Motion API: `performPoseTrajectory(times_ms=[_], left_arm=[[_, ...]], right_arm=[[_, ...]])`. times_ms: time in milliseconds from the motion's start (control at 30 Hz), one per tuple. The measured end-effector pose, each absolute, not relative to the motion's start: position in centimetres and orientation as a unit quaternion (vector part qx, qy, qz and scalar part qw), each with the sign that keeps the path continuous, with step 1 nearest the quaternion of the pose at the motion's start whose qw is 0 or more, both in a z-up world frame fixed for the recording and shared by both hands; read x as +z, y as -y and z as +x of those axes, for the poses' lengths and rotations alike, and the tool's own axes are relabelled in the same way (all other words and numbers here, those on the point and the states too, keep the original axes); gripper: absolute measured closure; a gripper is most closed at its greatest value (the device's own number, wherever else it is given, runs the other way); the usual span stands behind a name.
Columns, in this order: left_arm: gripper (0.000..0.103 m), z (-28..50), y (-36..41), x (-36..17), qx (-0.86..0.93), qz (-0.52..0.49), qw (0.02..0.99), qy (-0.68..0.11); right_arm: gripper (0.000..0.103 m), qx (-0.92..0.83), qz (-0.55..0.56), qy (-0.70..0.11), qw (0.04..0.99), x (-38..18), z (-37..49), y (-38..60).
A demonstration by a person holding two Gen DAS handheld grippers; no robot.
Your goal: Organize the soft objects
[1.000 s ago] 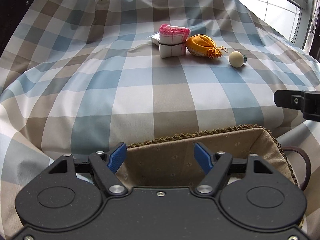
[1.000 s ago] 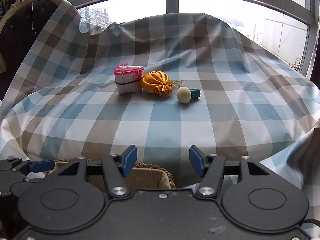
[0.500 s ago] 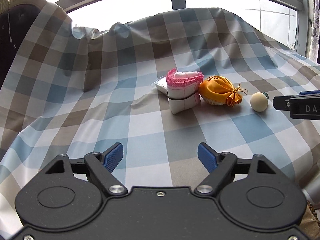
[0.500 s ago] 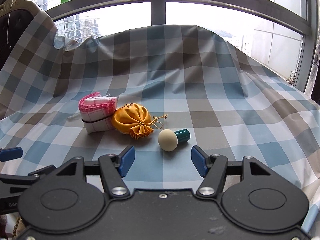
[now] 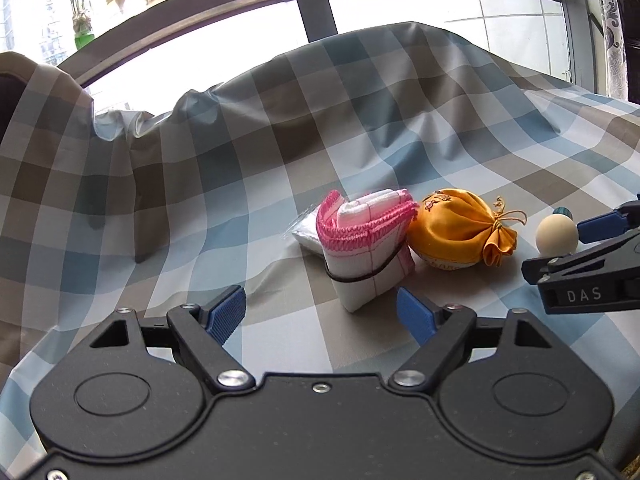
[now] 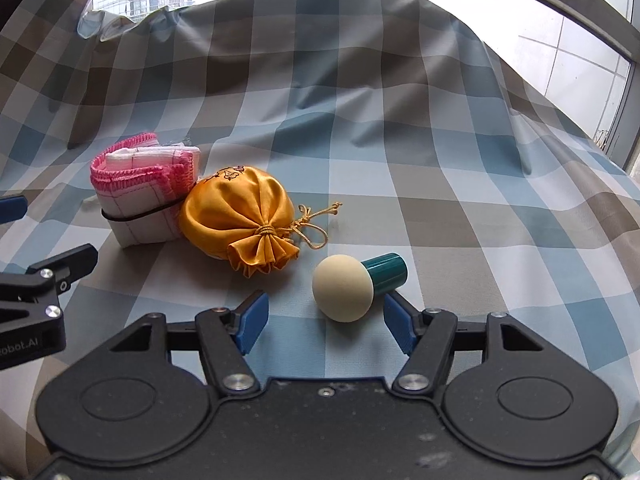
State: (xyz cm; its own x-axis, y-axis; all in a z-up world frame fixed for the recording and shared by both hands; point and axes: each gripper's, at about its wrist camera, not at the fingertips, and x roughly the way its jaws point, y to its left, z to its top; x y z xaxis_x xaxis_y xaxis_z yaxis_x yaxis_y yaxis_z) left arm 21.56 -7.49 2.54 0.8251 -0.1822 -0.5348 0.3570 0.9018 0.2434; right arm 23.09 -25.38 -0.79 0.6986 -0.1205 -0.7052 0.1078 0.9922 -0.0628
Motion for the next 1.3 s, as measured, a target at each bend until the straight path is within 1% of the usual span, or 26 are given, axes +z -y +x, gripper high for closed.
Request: performPoseTrajectory(times_ms=[167,267,467,600,667,800,867,1200,1300], left_arm=[[0.023,23.7,8.5,2.5,-0.155,0.176,0.943,-0.238],[0.023,24.7,8.5,2.2,-0.159,0.16,0.945,-0.235],[0.02,26.8,7.5,1.4,-0.162,0.087,0.942,-0.28],[0.02,27.4,6.8,1.8,-0.154,0.06,0.945,-0.284],[0.02,27.8,6.1,2.1,-0.145,0.041,0.946,-0.288],[0.019,28.7,4.2,2.3,-0.122,-0.005,0.946,-0.301],[0.019,29.2,3.4,2.4,-0.105,-0.019,0.947,-0.303],[0.02,30.6,0.9,2.2,-0.015,-0.056,0.949,-0.311],[0.021,30.4,0.2,2.5,0.004,-0.077,0.951,-0.299]], right_arm=[[0.039,-0.065,-0.026,-0.391,0.918,-1.6,25.0,24.7],[0.037,-0.065,-0.021,-0.386,0.92,-1.8,25.4,24.8],[0.027,-0.077,-0.012,-0.364,0.928,-2.5,24.9,25.1],[0.024,-0.083,-0.015,-0.353,0.932,-2.7,24.9,24.8],[0.02,-0.085,-0.008,-0.352,0.932,-2.9,25.1,24.8],[0.018,-0.085,0.003,-0.353,0.932,-3.0,25.3,25.1],[0.015,-0.089,0.006,-0.353,0.931,-3.0,25.4,25.1],[0.013,-0.091,0.008,-0.353,0.931,-3.1,25.4,25.2],[0.013,-0.091,0.008,-0.353,0.931,-3.1,25.4,25.2]])
